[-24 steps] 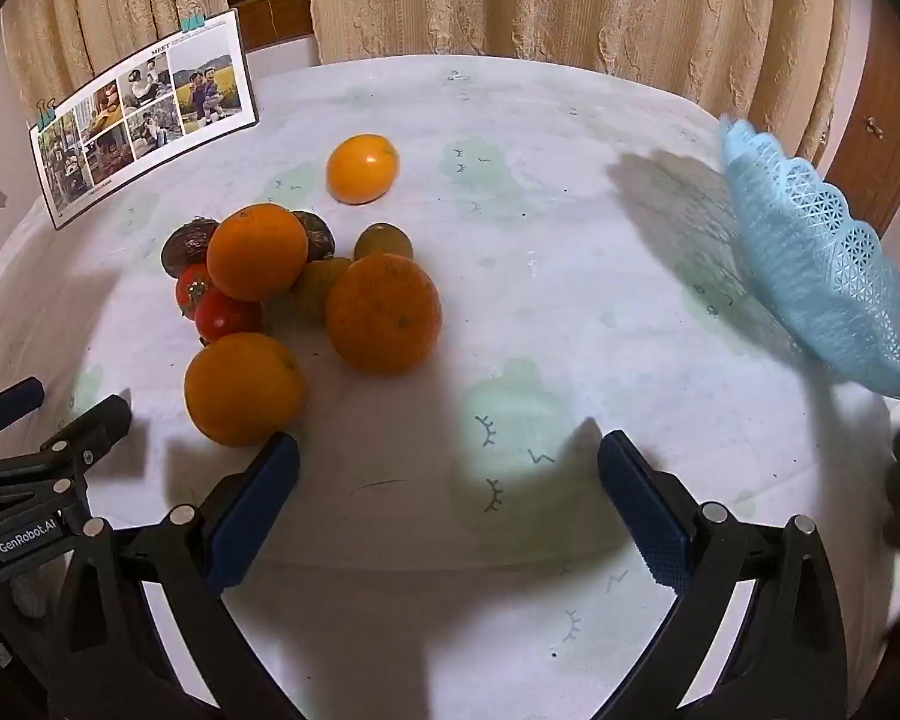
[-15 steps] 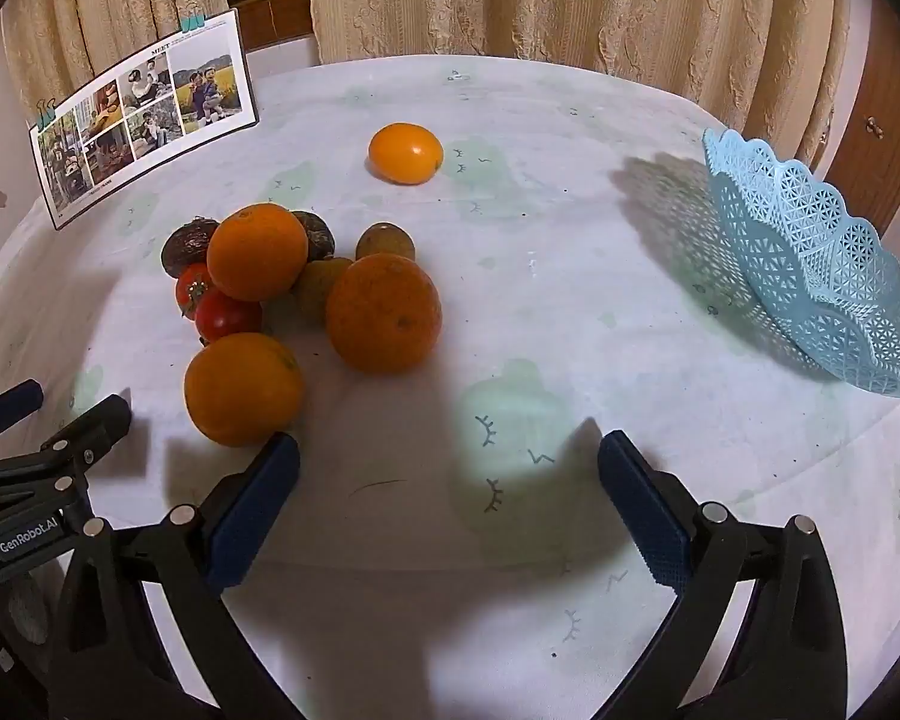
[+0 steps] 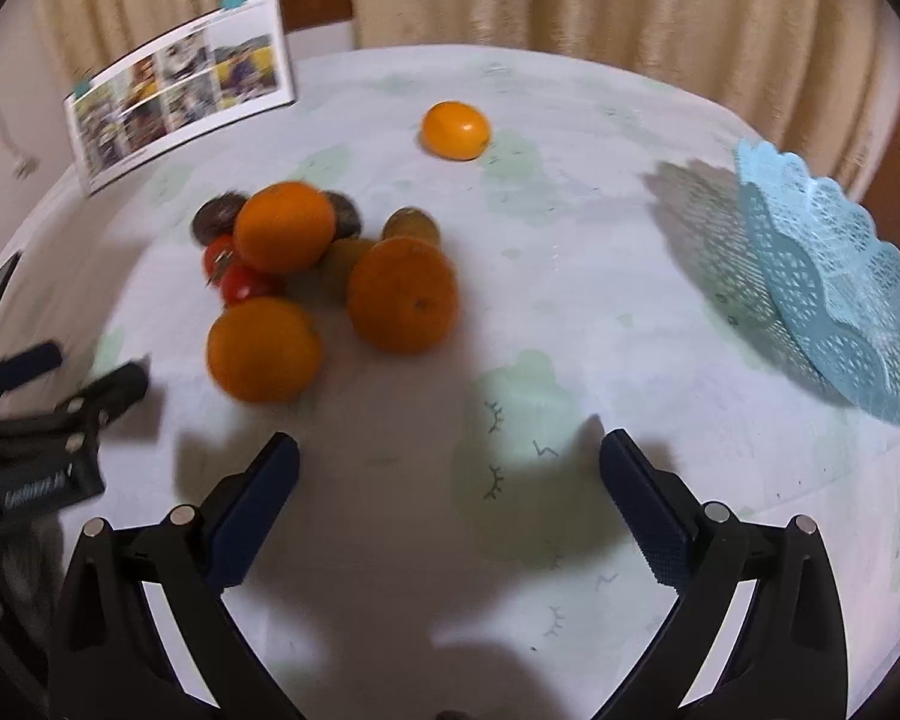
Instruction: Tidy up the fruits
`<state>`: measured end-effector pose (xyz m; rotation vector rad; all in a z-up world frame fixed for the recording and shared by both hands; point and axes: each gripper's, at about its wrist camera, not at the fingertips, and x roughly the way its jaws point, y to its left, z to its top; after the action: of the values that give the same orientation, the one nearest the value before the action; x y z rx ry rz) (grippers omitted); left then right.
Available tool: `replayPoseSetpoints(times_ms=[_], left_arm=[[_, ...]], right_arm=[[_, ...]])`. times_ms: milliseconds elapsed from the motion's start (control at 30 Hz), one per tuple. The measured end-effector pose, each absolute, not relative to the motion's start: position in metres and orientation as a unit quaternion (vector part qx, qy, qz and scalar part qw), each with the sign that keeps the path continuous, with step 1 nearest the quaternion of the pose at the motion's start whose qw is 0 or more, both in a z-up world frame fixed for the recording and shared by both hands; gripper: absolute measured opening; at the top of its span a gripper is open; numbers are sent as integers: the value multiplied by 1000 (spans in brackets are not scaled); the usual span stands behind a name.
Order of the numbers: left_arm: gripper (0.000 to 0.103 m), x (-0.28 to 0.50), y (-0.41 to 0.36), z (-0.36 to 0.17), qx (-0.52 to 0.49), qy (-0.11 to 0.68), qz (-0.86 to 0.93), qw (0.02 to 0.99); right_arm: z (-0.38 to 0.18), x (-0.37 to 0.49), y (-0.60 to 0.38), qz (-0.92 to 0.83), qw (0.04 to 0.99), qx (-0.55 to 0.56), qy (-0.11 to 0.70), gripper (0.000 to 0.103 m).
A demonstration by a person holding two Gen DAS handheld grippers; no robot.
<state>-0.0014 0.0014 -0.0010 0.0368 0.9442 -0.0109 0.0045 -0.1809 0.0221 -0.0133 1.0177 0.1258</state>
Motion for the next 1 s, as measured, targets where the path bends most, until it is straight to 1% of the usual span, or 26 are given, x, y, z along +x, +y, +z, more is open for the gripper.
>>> replayPoseSetpoints(times_ms=[567,1000], left_arm=[[98,-5,-9,1,38,451,-27,891],[98,-7,-6,1,32,454,-29,890]], right_arm=[[23,-5,-182,64,873,-12,484,101],[23,-4,-182,63,873,-12,484,101]])
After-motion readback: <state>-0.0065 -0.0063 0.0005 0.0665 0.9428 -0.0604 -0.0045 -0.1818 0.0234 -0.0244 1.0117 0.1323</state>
